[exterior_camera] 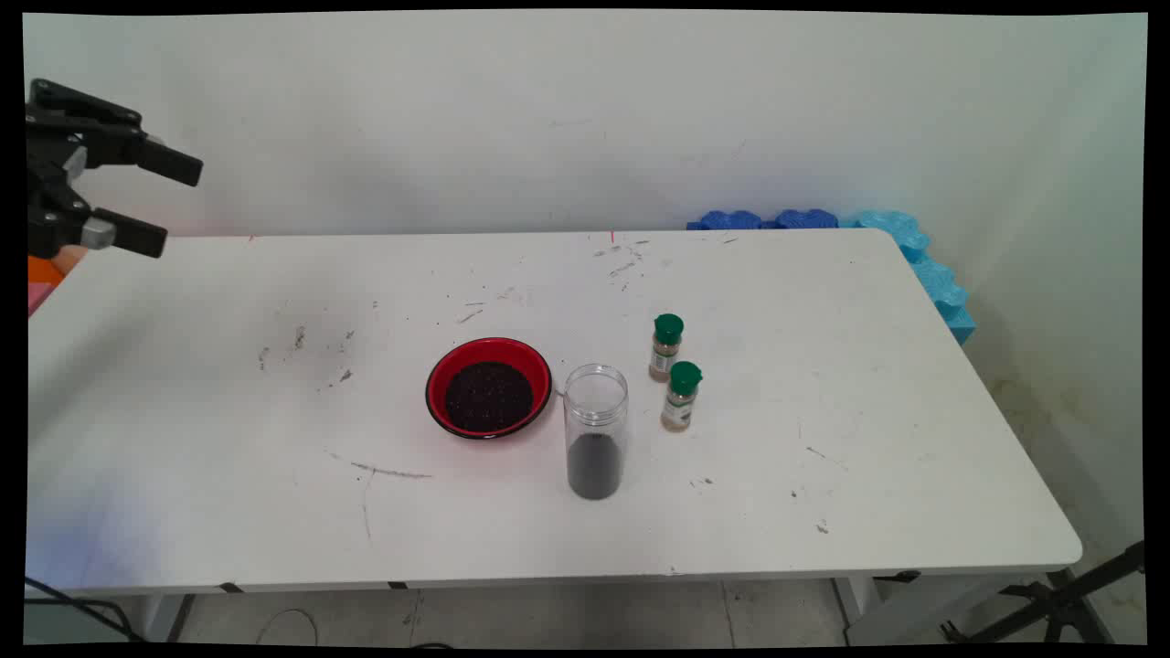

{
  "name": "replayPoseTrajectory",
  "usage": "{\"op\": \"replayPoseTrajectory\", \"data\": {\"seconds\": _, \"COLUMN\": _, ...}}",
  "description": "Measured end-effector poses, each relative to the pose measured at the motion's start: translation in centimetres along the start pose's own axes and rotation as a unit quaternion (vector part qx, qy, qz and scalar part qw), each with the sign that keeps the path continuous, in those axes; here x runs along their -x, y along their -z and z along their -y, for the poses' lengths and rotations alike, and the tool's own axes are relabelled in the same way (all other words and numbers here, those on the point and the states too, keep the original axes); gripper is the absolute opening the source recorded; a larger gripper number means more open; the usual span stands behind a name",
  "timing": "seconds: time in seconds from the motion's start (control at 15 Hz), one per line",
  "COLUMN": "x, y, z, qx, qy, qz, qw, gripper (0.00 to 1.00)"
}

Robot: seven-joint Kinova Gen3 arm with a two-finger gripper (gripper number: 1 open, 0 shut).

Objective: Pick up the black seasoning powder from the table

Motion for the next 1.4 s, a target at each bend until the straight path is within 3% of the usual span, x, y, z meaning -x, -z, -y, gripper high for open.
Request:
{"op": "replayPoseTrajectory", "data": {"seconds": 0.33, "x": 0.1, "y": -1.9, "z": -0.1, "qx": -0.005, "qy": 0.012, "qz": 0.005, "qw": 0.9999, "gripper": 1.0}}
{"op": "replayPoseTrajectory", "data": {"seconds": 0.73, "x": 0.3, "y": -6.4, "z": -0.3, "qx": -0.015, "qy": 0.025, "qz": 0.022, "qw": 0.9993, "gripper": 1.0}}
{"op": "replayPoseTrajectory", "data": {"seconds": 1.4, "x": 2.4, "y": -15.4, "z": -3.0, "qx": 0.024, "qy": -0.002, "qz": 0.082, "qw": 0.9963, "gripper": 1.0}}
